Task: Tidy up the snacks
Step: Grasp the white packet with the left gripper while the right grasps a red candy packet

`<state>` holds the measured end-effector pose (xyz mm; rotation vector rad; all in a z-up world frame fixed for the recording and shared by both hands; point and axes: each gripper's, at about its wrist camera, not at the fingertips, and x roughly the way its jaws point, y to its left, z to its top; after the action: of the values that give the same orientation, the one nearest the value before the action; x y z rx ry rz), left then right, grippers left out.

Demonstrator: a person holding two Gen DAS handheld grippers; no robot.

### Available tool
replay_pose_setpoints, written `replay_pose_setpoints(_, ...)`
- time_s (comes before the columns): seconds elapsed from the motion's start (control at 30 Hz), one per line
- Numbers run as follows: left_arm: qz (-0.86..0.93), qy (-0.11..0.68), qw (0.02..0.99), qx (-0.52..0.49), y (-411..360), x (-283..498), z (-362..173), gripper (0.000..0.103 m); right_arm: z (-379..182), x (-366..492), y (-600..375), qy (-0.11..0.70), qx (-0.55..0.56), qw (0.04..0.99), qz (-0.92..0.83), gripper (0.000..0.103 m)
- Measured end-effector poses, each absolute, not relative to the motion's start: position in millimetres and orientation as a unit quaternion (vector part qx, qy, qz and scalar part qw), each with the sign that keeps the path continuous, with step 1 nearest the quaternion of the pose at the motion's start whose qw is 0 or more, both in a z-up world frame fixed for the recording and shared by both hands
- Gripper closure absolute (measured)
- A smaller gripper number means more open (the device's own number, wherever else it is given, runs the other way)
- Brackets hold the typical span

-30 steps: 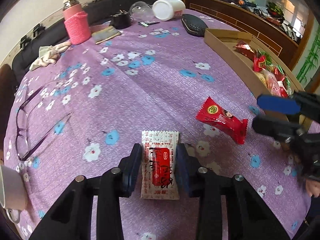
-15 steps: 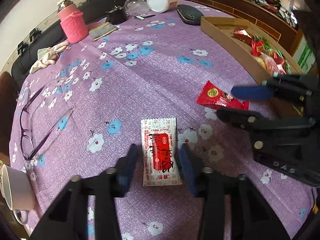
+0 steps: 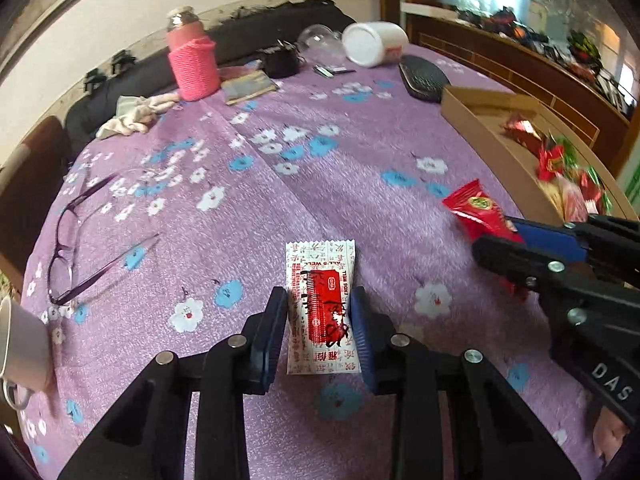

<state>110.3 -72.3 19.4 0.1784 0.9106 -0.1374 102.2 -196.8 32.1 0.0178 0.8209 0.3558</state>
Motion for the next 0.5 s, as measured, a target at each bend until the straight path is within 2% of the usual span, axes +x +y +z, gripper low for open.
replay_pose_setpoints(0.5,0.016,0.387,0.915,0.116,-70.0,106.1,29.9,0.072,32.9,100.9,-198.2,0.394,0.016,0.902,0.175,0.083)
